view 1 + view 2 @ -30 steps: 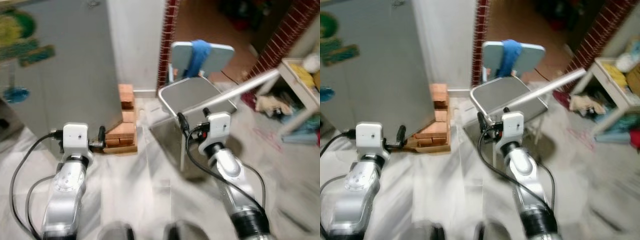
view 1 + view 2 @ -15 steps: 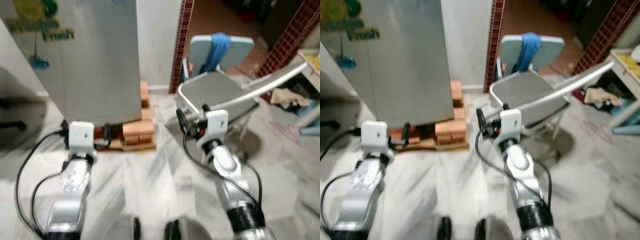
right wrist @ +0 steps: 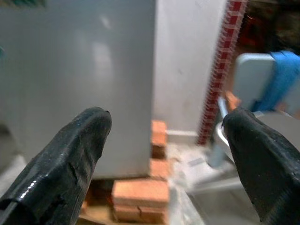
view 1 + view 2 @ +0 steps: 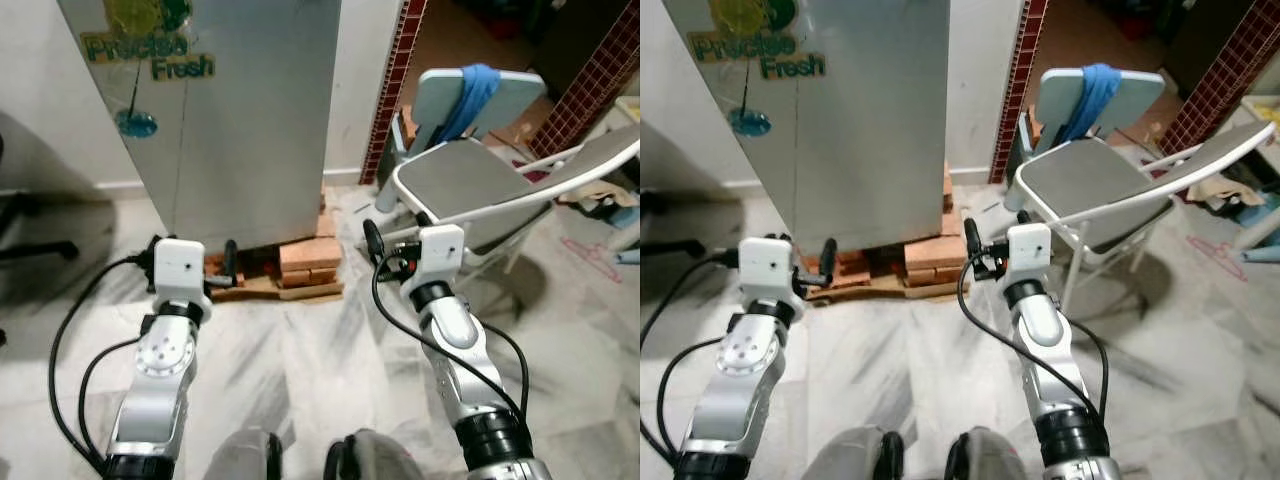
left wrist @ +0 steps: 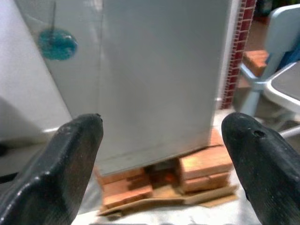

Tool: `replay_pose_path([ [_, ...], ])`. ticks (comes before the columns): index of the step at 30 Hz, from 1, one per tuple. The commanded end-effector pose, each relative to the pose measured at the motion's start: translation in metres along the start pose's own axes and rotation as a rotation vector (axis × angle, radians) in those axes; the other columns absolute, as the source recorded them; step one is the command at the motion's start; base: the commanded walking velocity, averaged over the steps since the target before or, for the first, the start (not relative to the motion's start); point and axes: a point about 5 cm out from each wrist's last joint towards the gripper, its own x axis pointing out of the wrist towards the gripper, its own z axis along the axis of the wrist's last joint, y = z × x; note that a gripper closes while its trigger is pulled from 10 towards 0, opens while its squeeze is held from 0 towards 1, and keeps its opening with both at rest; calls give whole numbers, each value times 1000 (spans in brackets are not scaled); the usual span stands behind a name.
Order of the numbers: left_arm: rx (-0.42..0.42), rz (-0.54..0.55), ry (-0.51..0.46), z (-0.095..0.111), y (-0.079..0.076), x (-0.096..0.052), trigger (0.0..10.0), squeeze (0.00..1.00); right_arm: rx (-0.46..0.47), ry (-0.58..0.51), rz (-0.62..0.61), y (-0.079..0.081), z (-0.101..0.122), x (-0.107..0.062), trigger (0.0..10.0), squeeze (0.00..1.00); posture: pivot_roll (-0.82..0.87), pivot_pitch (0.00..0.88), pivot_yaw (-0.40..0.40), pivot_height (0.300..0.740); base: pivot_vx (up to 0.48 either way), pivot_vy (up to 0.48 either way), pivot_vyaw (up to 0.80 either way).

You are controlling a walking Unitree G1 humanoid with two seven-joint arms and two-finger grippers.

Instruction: Restocking fridge

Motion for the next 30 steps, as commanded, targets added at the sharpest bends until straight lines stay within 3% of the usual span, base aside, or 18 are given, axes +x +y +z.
replay_pose_path([
  [1,17,1,9,-1,6,0,10000,0,7,3,-19,-2,-2,-2,10000,0,96,102,-30,740,0,480,0],
  [11,36,59,8,-8,16,-2,10000,0,-2,-18,-32,-7,-1,-2,10000,0,101,68,-28,740,0,480,-732],
  [15,71,102,-20,-7,24,-6,10000,0,-60,17,-22,-16,-5,-13,10000,0,90,56,-38,740,0,480,0],
  [21,69,137,-26,-6,35,-6,10000,0,-44,75,-53,-29,-17,-32,10000,0,82,62,-47,740,0,480,0],
  [30,99,135,-34,-7,37,-5,10000,0,-55,56,-37,-27,-10,-28,10000,0,76,63,-51,740,0,477,-160],
])
